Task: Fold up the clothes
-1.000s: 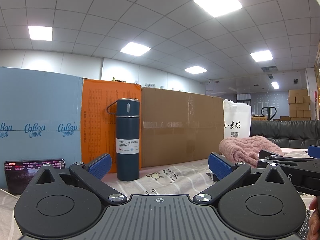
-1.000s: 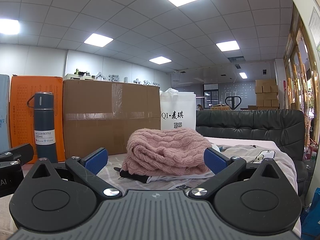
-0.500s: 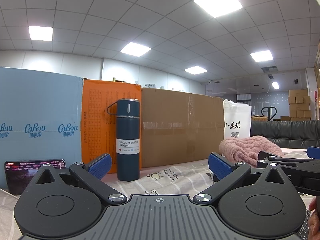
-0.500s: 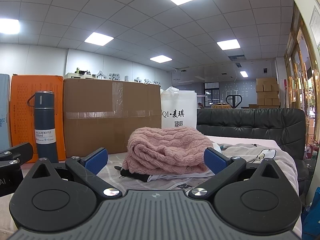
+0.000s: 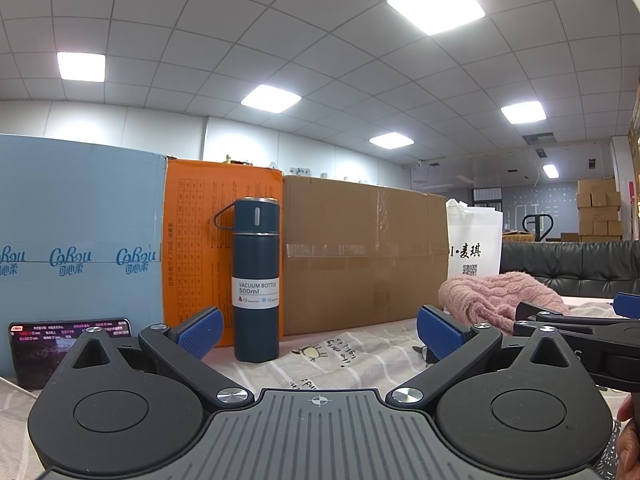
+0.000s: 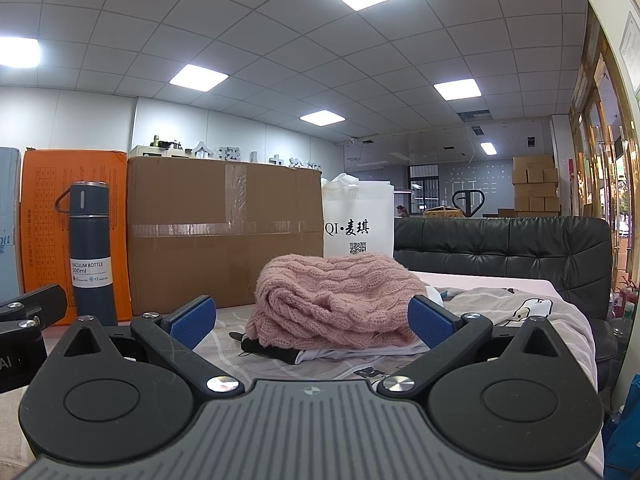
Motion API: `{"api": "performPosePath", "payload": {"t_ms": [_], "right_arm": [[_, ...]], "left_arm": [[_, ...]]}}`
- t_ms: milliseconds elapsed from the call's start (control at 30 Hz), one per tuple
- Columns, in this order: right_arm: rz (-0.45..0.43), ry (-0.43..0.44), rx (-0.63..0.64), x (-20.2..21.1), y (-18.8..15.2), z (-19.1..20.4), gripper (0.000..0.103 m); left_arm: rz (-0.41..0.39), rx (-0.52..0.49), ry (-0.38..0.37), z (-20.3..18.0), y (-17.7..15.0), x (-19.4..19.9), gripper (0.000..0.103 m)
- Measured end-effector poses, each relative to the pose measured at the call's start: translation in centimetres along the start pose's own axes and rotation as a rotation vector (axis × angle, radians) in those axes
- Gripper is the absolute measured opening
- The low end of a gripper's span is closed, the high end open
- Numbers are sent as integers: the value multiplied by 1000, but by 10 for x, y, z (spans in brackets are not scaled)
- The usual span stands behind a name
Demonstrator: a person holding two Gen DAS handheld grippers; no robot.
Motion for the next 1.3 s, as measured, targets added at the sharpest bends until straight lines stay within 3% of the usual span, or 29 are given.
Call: {"api": "performPosePath", "payload": {"t_ms": [1300], "right_arm": [[-1, 1, -2, 1, 0, 0, 103]], "left_arm": [[6, -6, -15, -1, -1, -3, 103]]}}
Point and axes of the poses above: each gripper's, at about its wrist camera, not at the fingertips, and x roughly against the way its jaws point, z to its left, y to its top, the point moved 3 cm from there along -x, roughly the way its jaws point, and after that the axes turned 10 degrees about x, right-handed, at the moved point
